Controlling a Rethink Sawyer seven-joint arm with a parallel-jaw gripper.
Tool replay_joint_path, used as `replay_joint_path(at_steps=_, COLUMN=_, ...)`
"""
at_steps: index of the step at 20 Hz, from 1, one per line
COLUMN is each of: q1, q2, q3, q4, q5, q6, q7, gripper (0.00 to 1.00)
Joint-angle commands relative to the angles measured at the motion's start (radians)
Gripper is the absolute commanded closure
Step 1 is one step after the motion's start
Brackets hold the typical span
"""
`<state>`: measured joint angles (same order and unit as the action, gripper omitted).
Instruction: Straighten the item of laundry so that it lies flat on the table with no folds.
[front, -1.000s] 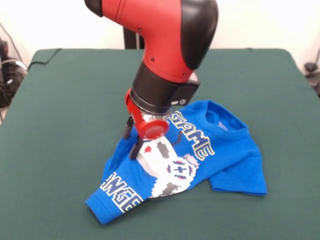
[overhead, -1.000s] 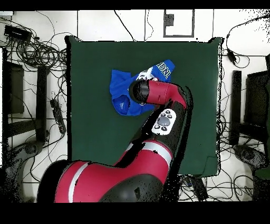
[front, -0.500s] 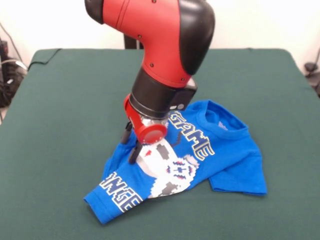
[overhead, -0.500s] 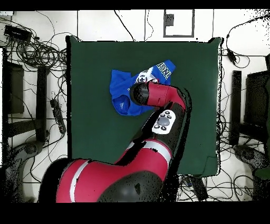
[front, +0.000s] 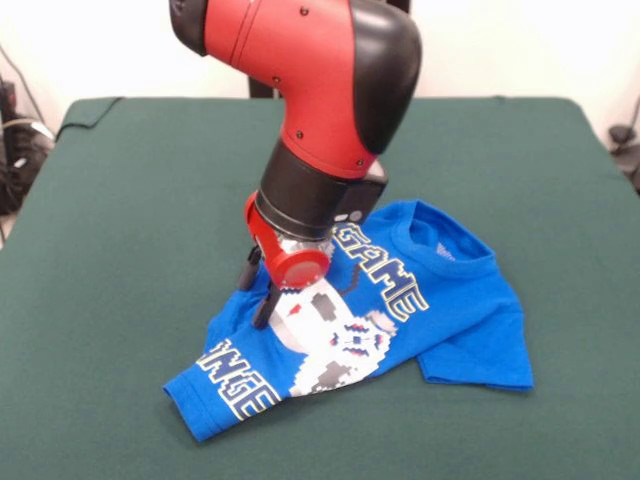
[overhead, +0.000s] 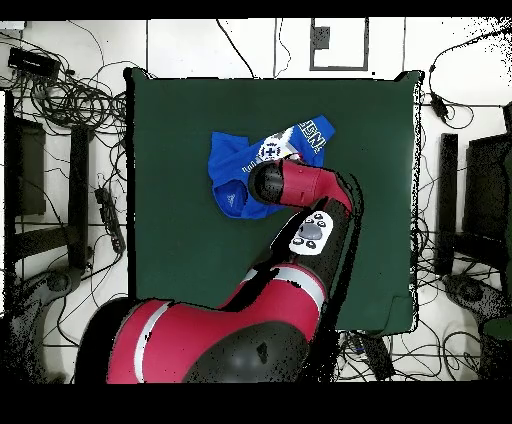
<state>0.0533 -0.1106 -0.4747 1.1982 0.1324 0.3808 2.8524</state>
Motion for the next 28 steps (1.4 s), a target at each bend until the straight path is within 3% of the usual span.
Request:
replay_joint_path(at_steps=1, q1=0.006, q2=-0.02, q3=0.124, q4=0.124, q5=-0.042, q6=-0.002, q7=-0.002, gripper=0.0)
replay_joint_path(at_steps=12, q1=0.0, q2=-0.062, q3=0.13, q4=0.152, q5=-0.051, q6=0.019, q7=-0.028, gripper=0.0)
replay_joint_path(at_steps=28, q1=-0.071, q2=-0.008, q3=0.237, q4=0.142, q5=-0.101, q6=-0.085, q7=-0.032, gripper=0.0)
